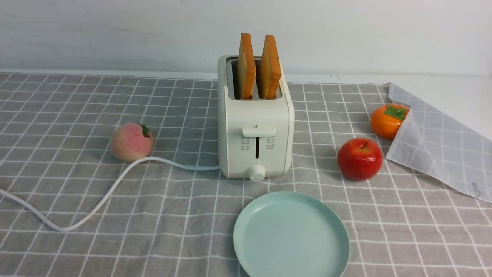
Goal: Take toasted bread from bread machine on grey coffee table place on plate.
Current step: 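Grasp the toast slice in the toaster and pull it up out of the slot with the right gripper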
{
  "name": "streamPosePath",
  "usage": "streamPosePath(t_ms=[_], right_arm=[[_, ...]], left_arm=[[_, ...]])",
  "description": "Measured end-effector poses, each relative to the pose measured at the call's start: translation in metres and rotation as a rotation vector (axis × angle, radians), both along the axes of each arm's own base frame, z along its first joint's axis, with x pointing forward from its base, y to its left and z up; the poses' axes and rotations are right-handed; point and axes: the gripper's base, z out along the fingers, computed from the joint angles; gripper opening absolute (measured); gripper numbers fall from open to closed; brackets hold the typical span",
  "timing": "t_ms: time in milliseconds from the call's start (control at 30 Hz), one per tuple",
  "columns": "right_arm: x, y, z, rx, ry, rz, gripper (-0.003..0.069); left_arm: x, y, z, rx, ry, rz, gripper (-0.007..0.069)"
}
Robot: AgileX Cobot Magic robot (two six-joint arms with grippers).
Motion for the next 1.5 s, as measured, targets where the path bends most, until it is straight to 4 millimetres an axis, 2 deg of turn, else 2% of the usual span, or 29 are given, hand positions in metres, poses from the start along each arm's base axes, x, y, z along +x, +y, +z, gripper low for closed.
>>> streamPosePath(t_ms=[100, 133, 167, 233, 267, 300, 333, 433, 500, 533, 567, 600, 700, 767, 800, 867, 967, 1100, 1133, 1200, 1267, 1400, 1500], right_arm=[[-0.003, -0.001, 0.015, 0.122, -0.032, 0.043, 0.0239], [-0.009, -0.002, 0.035, 0.208, -0.057, 0.07, 0.0239], [-0.011, -0.002, 0.045, 0.233, -0.067, 0.079, 0.0239], [-0.018, -0.003, 0.082, 0.287, -0.093, 0.098, 0.0239], [-0.017, -0.003, 0.081, 0.291, -0.086, 0.099, 0.0239], [-0.022, -0.003, 0.113, 0.31, -0.103, 0.106, 0.0239], [-0.024, -0.004, 0.137, 0.318, -0.104, 0.106, 0.0239], [-0.024, -0.005, 0.192, 0.321, -0.079, 0.09, 0.0239], [-0.016, -0.006, 0.213, 0.31, -0.014, 0.058, 0.0239], [-0.013, -0.007, 0.226, 0.303, 0.017, 0.039, 0.0239], [-0.012, -0.007, 0.228, 0.301, 0.027, 0.034, 0.0239], [0.004, -0.01, 0.233, 0.288, 0.137, -0.014, 0.0239], [0.031, -0.015, 0.226, 0.252, 0.319, -0.102, 0.0239], [0.044, -0.018, 0.215, 0.223, 0.429, -0.159, 0.0239], [0.046, -0.019, 0.213, 0.219, 0.438, -0.164, 0.0239], [0.057, -0.02, 0.197, 0.176, 0.522, -0.196, 0.0239], [0.064, -0.012, 0.177, 0.134, 0.581, -0.139, 0.0239], [0.072, 0.007, 0.14, 0.064, 0.689, -0.001, 0.0239], [0.073, 0.009, 0.136, 0.055, 0.702, 0.012, 0.0239], [0.075, 0.022, 0.113, 0.002, 0.761, 0.095, 0.0239], [0.076, 0.03, 0.103, -0.031, 0.794, 0.147, 0.0239], [0.081, 0.042, 0.099, -0.045, 0.841, 0.21, 0.0239], [0.087, 0.05, 0.103, 0.018, 0.908, 0.231, 0.0239]], left_arm=[[0.0, -0.001, 0.003, -0.073, 0.001, -0.073, 0.0242], [0.0, -0.002, 0.012, -0.134, 0.011, -0.143, 0.0242], [-0.002, -0.002, 0.018, -0.164, 0.015, -0.181, 0.0242], [-0.006, -0.004, 0.037, -0.228, 0.016, -0.26, 0.0242], [-0.006, -0.004, 0.036, -0.228, 0.026, -0.261, 0.0242], [-0.013, -0.005, 0.056, -0.262, 0.015, -0.313, 0.0242], [-0.02, -0.006, 0.073, -0.265, -0.002, -0.333, 0.0242], [-0.025, -0.008, 0.118, -0.22, 0.014, -0.335, 0.0242], [-0.02, -0.011, 0.143, -0.179, 0.079, -0.319, 0.0242], [-0.011, -0.013, 0.154, -0.156, 0.16, -0.308, 0.0242], [-0.012, -0.013, 0.16, -0.147, 0.162, -0.304, 0.0242], [0.002, -0.015, 0.175, -0.127, 0.287, -0.291, 0.0242], [0.036, -0.018, 0.182, -0.101, 0.556, -0.259, 0.0242], [0.062, -0.019, 0.173, -0.072, 0.76, -0.223, 0.0242], [0.062, -0.018, 0.173, -0.066, 0.758, -0.219, 0.0242], [0.09, -0.017, 0.153, 0.014, 0.988, -0.157, 0.0242], [0.111, -0.018, 0.136, 0.04, 1.153, -0.141, 0.0242], [0.133, -0.024, 0.114, -0.02, 1.338, -0.199, 0.0242], [0.134, -0.024, 0.112, -0.03, 1.348, -0.21, 0.0242], [0.149, -0.031, 0.1, -0.091, 1.421, -0.28, 0.0242], [0.163, -0.037, 0.094, -0.133, 1.437, -0.343, 0.0242], [0.186, -0.046, 0.085, -0.18, 1.405, -0.44, 0.0242], [0.2, -0.053, 0.078, -0.171, 1.395, -0.516, 0.0242]])
